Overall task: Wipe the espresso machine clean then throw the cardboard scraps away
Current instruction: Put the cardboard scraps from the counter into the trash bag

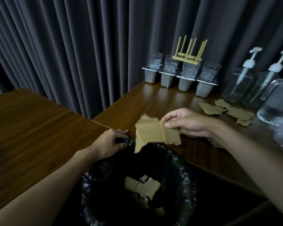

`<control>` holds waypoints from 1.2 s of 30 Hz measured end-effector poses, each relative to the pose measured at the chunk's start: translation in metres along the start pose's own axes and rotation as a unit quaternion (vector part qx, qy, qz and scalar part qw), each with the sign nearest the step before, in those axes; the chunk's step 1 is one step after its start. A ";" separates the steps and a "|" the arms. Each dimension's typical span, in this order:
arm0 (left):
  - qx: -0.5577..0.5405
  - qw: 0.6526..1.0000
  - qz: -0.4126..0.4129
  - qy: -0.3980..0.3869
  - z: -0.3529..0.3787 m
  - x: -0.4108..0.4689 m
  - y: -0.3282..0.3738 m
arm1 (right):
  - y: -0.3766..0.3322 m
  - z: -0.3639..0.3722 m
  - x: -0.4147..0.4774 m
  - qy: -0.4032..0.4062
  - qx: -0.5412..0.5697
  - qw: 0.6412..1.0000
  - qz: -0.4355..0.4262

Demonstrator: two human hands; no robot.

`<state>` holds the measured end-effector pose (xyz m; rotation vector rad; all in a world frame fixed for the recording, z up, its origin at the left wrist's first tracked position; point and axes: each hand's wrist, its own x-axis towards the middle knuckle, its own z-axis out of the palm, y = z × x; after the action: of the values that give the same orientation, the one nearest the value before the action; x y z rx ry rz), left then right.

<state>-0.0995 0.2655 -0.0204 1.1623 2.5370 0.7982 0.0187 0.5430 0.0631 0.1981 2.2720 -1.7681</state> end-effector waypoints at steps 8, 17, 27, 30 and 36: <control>-0.032 0.998 0.043 -0.011 0.012 -0.003 0.039 | 0.036 -0.021 -0.032 0.271 -0.245 0.931 -0.019; -0.027 0.999 0.041 -0.021 0.038 0.006 0.056 | 0.074 -0.021 -0.043 0.205 -0.355 0.911 0.039; 0.000 0.999 0.038 -0.009 0.040 0.004 0.053 | 0.072 -0.013 -0.024 0.201 -0.410 0.888 0.064; -0.008 0.999 0.037 -0.004 0.042 0.003 0.052 | 0.072 -0.010 -0.019 0.213 -0.416 0.881 0.070; -0.021 0.999 0.044 -0.008 0.042 0.002 0.049 | 0.058 -0.005 -0.020 0.266 -0.265 0.926 0.037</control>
<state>-0.0525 0.3095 -0.0272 1.2697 2.4595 0.8557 0.0526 0.5629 0.0160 0.7137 2.9689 -1.0802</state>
